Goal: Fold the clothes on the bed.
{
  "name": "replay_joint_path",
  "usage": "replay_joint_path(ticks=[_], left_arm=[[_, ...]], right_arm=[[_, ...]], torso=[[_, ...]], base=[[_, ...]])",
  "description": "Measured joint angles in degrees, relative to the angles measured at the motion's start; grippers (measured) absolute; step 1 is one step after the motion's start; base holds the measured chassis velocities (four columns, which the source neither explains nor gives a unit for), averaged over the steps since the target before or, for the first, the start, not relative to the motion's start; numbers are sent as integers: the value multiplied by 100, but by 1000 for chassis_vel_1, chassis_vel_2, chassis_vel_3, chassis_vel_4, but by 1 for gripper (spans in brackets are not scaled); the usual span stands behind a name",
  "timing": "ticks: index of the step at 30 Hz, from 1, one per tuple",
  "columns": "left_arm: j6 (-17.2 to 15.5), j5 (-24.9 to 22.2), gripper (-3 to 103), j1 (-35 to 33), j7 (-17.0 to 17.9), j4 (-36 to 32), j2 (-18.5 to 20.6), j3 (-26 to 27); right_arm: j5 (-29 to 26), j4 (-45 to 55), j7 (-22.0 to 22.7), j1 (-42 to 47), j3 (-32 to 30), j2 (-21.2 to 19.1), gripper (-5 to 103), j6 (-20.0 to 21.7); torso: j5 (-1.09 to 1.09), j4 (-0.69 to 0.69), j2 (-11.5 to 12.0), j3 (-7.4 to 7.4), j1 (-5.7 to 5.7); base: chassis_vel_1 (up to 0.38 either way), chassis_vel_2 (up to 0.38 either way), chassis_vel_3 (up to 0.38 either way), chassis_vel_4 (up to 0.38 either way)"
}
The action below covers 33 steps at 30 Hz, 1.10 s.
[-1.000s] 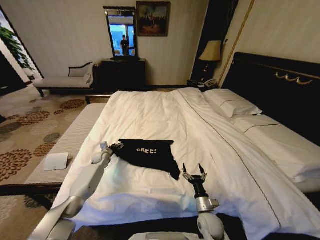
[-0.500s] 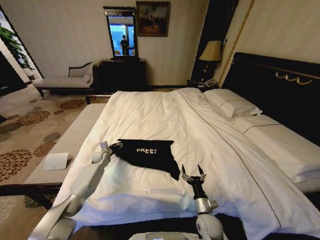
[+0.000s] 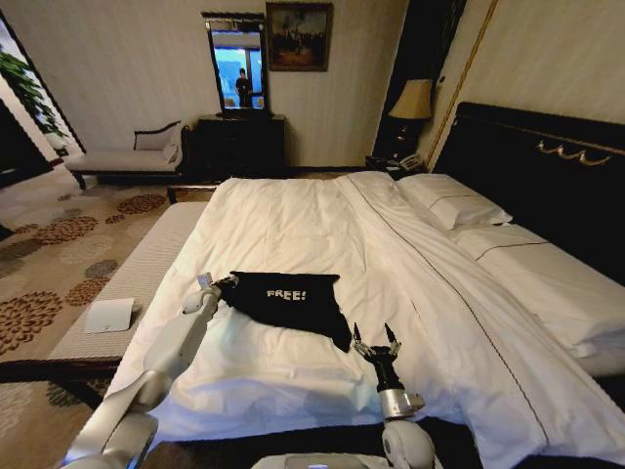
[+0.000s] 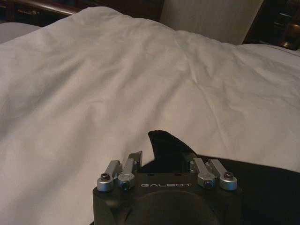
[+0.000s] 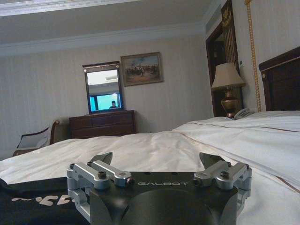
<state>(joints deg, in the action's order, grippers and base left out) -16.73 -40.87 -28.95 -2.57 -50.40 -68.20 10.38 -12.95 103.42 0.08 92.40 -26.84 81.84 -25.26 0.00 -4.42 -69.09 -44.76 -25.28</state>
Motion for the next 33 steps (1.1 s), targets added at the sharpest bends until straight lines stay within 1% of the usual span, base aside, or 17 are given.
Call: replay_joint_path(ticks=[5, 7, 9, 11, 14, 15, 18, 19, 20, 30, 31, 32, 33], left_arm=[[1, 12, 45, 147, -8, 125, -46, -60], [1, 13, 47, 166, -9, 138, -47, -72], [0, 10, 38, 181, -9, 152, -49, -72], [-2, 4, 38, 185, -8, 158, -51, -68], [-10, -20, 22, 185, -5, 162, -42, -52], [-10, -20, 22, 185, -5, 162, -42, -52], [-11, -36, 5, 177, -8, 162, -19, -31], [-11, -36, 5, 177, -8, 162, -19, -31], [-11, -39, 2, 175, -8, 162, -12, -25], [-9, -52, 0, 61, -28, -5, 50, 34], [-10, -57, 0, -12, -36, -141, 89, 67], [-24, -98, 0, -245, -38, -558, 194, 147], [-24, -98, 0, -245, -38, -558, 194, 147]], right_arm=[[6, -2, -7, 27, -7, 0, 100, -35], [6, -13, -10, 27, -8, 1, 100, -45], [7, -21, -13, 16, -6, 1, 100, -51], [7, -22, -13, 12, -3, 1, 100, -52], [7, -24, -16, -6, 6, -1, 100, -52], [7, -24, -16, -6, 6, -1, 100, -52], [7, -26, -16, -14, 6, -8, 100, -52], [7, -26, -16, -14, 6, -8, 100, -52], [7, -28, -17, -14, 4, -11, 100, -52], [-5, -41, 0, -35, -5, -25, 100, -52], [-25, -42, 26, -51, -6, -37, 100, -52], [-78, -45, 79, -85, -12, -61, 100, -45], [-78, -45, 79, -85, -12, -61, 100, -45]], torso=[[0, 0, 0, 0, 0], [0, 0, 0, 0, 0], [0, 0, 1, 0, 0], [0, 0, 0, 0, 0], [0, 0, 0, 0, 0], [0, 0, 0, 0, 0], [0, 1, 0, 0, 0], [0, 1, 0, 0, 0], [0, 0, 0, 0, 0], [0, 0, 0, 0, 0], [-1, 0, 0, 0, 0], [0, -2, 0, 0, 0], [0, -2, 0, 0, 0]], base=[[0, 0, 0, 0], [0, 0, 0, 0], [0, 0, 0, 0], [0, 0, 0, 0], [0, 0, 0, 0], [0, 0, 0, 0], [0, 0, 0, 0], [0, 0, 0, 0], [0, 0, 0, 0], [0, 0, 0, 0], [0, 0, 0, 0], [0, 0, 0, 0], [0, 0, 0, 0]])
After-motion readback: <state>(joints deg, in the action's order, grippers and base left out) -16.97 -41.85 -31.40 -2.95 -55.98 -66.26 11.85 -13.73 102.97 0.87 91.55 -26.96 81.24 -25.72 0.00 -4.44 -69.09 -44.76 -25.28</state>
